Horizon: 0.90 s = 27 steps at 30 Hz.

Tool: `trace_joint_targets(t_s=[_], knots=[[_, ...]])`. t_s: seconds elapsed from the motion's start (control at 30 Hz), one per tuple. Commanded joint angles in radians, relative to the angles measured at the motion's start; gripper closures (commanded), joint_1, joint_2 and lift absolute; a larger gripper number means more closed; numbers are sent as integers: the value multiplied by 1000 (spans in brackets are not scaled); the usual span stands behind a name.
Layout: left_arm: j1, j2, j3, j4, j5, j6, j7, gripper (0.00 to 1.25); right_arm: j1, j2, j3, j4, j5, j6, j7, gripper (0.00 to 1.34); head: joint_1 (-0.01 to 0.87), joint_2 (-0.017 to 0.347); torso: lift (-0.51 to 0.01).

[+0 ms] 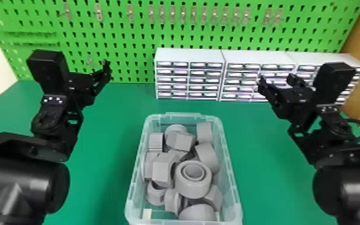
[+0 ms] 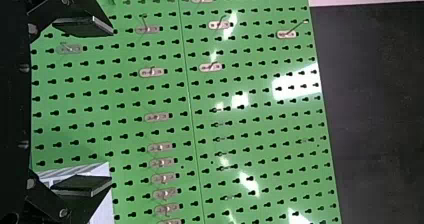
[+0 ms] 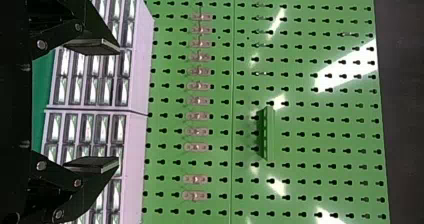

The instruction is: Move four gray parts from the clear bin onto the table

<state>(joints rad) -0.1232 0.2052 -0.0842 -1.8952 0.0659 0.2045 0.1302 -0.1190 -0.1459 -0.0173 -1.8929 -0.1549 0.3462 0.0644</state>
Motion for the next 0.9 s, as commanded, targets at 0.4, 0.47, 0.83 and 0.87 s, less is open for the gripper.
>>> trace_joint_targets(t_s=[0.4,0.47,0.83,0.87], knots=[[-3,-6,-12,-2,11,-22,0,223,-7,-3,10,20,-3,0,0,473,678,34,-50],[-3,-6,-12,-4,12,-23,0,223,-5,-3,13,23,-5,0,0,473,678,34,-50],[-4,-6,-14,-5,12,-23,0,225,-2,-4,26,26,-8,0,-2,473,678,34,-50],[-4,-6,-15,-5,12,-23,0,225,-2,-3,26,28,-8,0,-2,473,678,34,-50]])
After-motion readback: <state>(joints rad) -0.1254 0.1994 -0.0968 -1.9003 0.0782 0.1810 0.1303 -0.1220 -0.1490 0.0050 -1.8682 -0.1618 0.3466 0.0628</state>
